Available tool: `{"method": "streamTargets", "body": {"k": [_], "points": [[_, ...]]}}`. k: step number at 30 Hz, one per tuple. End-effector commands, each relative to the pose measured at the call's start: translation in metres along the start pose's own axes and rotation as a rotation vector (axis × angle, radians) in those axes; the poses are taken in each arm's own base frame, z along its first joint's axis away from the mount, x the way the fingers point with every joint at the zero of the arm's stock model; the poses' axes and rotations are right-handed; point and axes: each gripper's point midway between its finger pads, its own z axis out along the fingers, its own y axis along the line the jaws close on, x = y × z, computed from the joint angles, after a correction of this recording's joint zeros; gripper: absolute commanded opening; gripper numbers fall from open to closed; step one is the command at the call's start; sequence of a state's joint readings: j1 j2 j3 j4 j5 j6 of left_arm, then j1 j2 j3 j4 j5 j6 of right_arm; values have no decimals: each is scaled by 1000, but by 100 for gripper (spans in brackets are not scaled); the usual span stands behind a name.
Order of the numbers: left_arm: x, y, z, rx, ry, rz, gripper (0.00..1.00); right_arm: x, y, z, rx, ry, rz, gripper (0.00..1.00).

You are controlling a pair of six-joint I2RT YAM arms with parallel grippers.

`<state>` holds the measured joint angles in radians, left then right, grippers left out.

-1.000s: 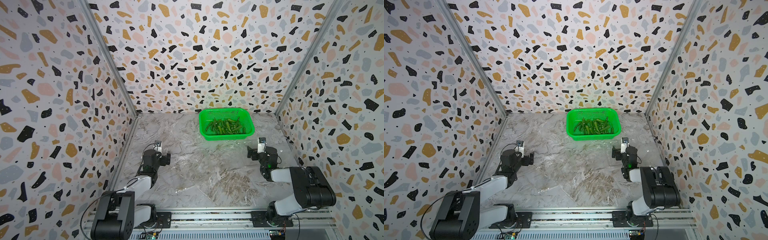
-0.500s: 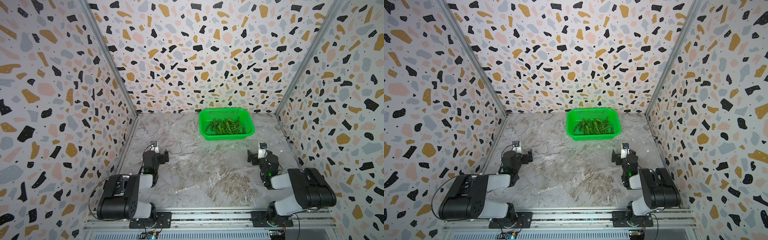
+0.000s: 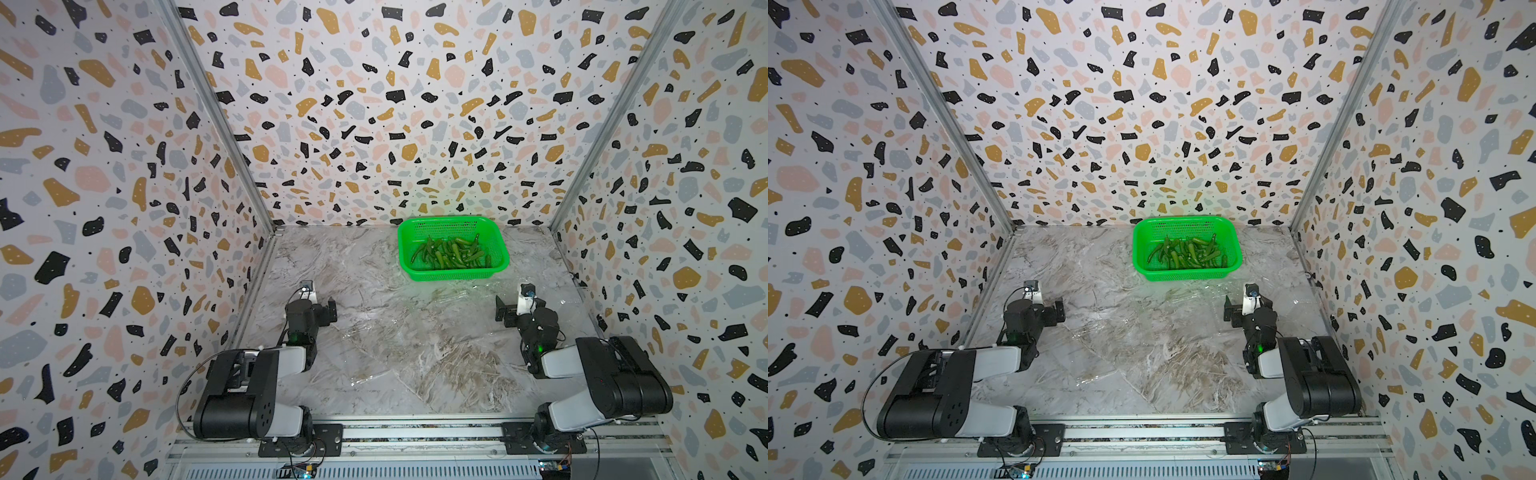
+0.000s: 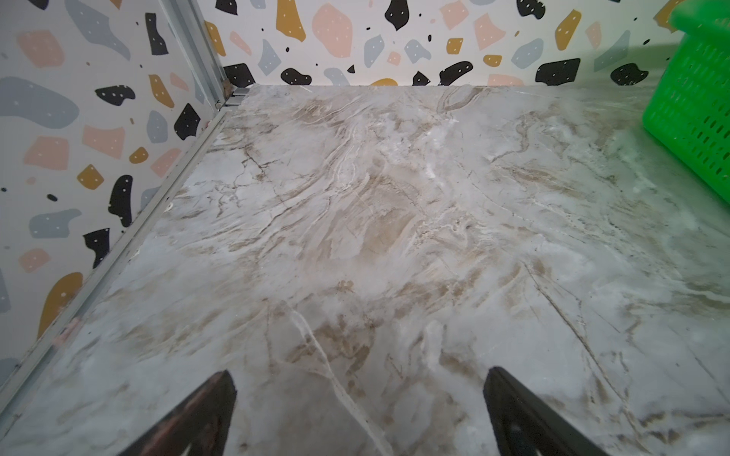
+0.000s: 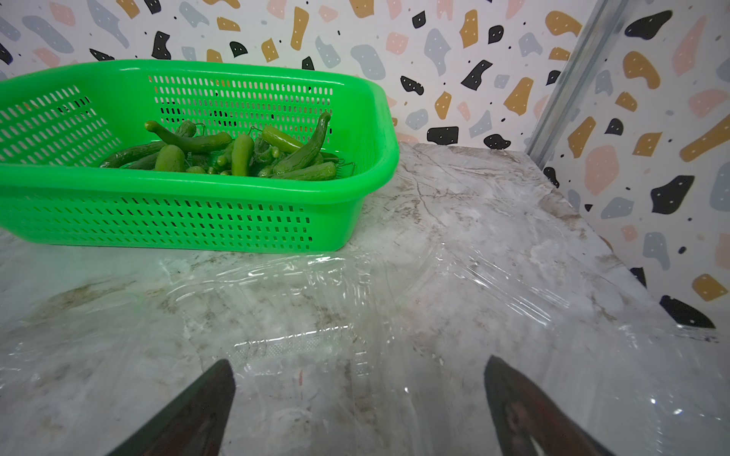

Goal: Take small green peppers out of containers
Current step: Reset both arms

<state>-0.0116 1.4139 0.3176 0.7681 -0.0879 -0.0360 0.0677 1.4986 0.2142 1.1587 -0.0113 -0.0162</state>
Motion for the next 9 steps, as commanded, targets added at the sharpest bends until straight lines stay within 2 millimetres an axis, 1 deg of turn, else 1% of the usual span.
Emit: {"method": "streamTargets", "body": {"k": [1, 7, 9], "points": [[-13, -13, 5, 57, -30, 39, 99, -18, -2, 1, 5, -55, -8, 100], [-12, -13, 7, 62, -17, 35, 99, -19, -2, 2, 6, -57, -8, 100], [-14, -13, 4, 61, -31, 34, 99, -18, -2, 1, 7, -55, -8, 100]]}}
